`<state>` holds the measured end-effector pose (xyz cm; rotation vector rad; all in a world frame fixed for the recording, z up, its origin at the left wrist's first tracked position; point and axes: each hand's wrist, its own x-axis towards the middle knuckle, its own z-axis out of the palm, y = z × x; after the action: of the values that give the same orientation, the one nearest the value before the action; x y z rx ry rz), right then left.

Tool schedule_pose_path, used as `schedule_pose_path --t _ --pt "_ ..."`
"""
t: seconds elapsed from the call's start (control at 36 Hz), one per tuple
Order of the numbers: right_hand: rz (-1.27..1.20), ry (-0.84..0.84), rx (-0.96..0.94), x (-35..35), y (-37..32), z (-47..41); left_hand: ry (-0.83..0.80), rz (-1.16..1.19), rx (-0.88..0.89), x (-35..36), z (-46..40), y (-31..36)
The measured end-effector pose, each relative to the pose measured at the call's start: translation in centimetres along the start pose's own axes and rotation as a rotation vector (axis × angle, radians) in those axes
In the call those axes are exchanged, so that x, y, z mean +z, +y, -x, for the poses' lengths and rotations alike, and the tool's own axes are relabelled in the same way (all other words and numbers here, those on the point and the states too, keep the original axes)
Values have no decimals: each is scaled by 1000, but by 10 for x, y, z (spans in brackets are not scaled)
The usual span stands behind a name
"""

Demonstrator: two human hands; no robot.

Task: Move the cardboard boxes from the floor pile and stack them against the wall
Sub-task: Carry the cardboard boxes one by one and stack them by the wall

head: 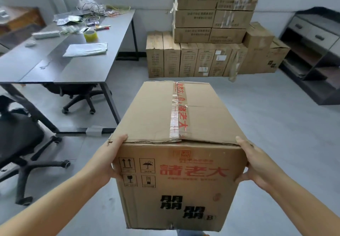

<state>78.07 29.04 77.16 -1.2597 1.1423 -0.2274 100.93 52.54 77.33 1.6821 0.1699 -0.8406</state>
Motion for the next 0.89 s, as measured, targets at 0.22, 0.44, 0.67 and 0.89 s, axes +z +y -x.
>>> schedule_pose_path --t 0.22,0.44,0.67,0.89 --pt "47 -42 -17 31 -81 -153 52 24 -4 36 -122 77" --pt "89 -82 -17 61 -184 -294 96 73 -15 77 -235 171" --pt "106 -65 -11 107 -280 -405 116 115 -3 98 -344 259" --pt "72 -21 -49 176 -361 -519 66 89 65 95 -484 350"
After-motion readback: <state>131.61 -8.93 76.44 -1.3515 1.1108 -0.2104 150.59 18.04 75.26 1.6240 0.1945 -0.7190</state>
